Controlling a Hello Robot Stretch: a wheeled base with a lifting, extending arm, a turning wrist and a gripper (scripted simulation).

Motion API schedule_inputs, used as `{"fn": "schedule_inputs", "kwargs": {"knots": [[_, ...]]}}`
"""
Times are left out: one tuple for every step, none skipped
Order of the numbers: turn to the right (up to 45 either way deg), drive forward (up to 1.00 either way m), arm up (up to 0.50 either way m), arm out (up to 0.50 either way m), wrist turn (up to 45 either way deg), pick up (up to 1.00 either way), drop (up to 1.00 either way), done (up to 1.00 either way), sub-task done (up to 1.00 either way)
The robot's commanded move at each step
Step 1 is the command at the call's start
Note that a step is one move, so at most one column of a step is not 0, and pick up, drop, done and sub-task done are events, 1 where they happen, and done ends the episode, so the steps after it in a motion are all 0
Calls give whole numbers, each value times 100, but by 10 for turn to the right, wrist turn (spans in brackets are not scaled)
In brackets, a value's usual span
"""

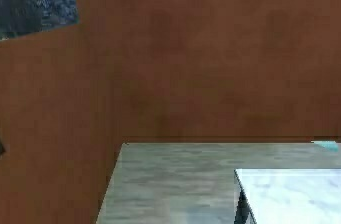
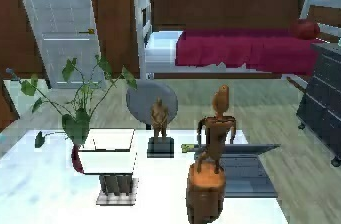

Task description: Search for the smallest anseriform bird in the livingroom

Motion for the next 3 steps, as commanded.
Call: {"fn": "schedule_inputs", "kwargs": {"knots": [[0, 100, 0, 0, 0, 0, 0, 0, 0], [0, 5, 0, 0, 0, 0, 0, 0, 0], [0, 30, 0, 0, 0, 0, 0, 0, 0]]}}
